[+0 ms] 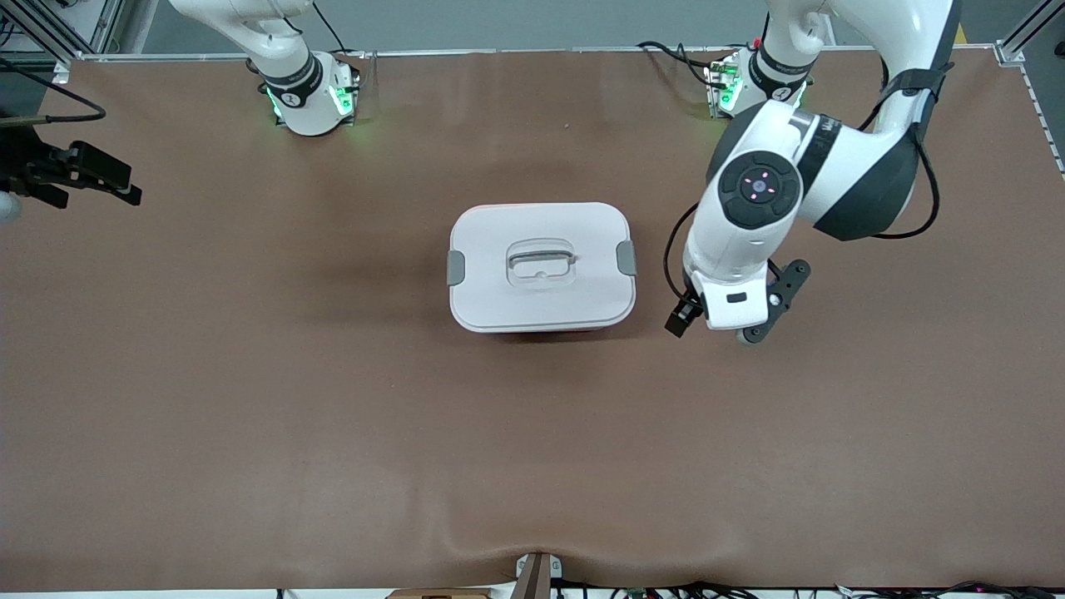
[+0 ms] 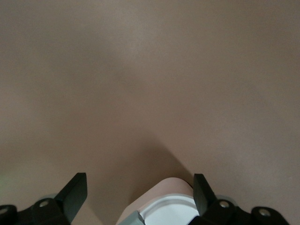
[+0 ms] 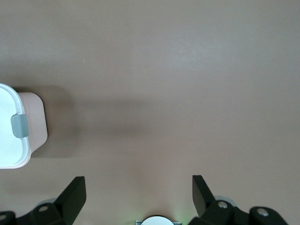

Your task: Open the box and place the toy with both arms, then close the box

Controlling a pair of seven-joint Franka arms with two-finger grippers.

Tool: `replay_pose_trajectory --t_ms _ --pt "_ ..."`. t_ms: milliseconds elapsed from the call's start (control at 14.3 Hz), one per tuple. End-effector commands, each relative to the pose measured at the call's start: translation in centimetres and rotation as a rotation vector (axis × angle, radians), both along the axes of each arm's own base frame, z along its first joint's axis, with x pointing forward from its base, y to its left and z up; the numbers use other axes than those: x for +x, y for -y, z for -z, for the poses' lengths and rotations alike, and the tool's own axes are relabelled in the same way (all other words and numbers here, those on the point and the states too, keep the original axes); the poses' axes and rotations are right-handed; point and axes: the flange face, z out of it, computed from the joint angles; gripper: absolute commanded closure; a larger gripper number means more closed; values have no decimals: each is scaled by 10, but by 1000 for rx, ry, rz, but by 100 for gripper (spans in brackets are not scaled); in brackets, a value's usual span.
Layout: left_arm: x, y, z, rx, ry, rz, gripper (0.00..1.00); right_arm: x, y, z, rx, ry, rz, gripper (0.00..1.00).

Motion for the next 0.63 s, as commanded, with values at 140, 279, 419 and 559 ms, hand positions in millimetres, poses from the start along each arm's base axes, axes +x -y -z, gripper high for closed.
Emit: replay_pose_trajectory --t_ms 140,279,419,559 --pt "12 -36 4 -19 -43 79 0 0 1 -5 1 3 10 0" --pt "19 -55 3 -64 -65 119 0 1 1 -5 1 5 12 0" --pt "27 -83 4 -64 -70 116 0 0 2 -4 -1 2 12 0" --pt "32 -102 -5 -78 -64 185 0 0 2 -4 -1 2 14 0"
